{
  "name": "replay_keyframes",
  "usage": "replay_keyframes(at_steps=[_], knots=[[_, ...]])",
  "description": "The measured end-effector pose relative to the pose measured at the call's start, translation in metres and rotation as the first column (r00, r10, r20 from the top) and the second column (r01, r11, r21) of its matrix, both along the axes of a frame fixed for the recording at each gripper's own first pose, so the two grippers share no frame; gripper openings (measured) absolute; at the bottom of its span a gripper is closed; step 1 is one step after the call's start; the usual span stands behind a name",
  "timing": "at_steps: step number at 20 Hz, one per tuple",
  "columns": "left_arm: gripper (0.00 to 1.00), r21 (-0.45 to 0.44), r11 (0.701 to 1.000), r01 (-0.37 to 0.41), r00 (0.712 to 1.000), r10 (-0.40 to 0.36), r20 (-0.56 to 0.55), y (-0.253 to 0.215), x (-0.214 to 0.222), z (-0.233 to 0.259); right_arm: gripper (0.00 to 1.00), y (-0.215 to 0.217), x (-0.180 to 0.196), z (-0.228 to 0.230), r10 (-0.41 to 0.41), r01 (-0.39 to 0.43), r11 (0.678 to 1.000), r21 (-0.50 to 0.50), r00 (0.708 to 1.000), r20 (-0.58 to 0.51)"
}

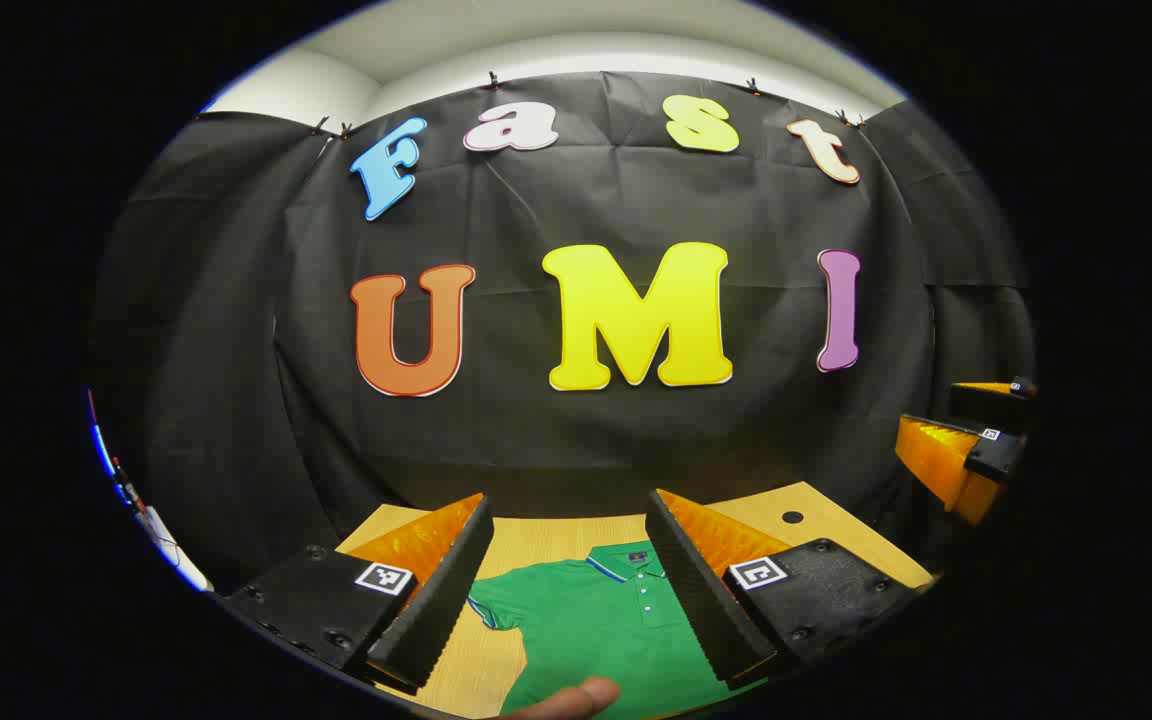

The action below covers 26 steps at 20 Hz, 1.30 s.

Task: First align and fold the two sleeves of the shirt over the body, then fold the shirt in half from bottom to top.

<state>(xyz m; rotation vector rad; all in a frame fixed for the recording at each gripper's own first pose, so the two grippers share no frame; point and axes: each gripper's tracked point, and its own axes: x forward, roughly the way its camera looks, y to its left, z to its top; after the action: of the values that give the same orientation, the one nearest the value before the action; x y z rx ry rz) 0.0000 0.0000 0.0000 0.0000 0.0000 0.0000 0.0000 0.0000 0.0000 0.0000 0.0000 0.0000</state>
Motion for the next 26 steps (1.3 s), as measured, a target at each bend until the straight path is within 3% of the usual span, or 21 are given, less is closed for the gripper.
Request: replay_keyframes(at_steps=[7,16,23,26], knots=[[0.99,0.002,1.000,-0.006,1.000,0.006,-0.007,-0.022,-0.009,0.005,0.96,-0.027,0.010,-0.005,0.016,-0.016,1.000,0.021,1.000,-0.011],[0.99,-0.019,0.999,-0.037,0.998,0.037,-0.045,-0.032,-0.010,-0.007,0.95,-0.032,0.029,-0.034,0.052,-0.051,0.998,0.022,0.996,-0.069],[0.99,0.010,0.990,-0.142,0.986,0.142,-0.084,-0.023,-0.029,-0.021,0.97,-0.043,0.090,-0.133,0.106,-0.101,0.994,0.030,0.968,-0.230],[0.99,0.023,0.979,-0.202,0.972,0.203,-0.118,-0.018,-0.046,-0.030,0.96,-0.062,0.127,-0.199,0.083,-0.078,0.997,0.029,0.929,-0.361]])
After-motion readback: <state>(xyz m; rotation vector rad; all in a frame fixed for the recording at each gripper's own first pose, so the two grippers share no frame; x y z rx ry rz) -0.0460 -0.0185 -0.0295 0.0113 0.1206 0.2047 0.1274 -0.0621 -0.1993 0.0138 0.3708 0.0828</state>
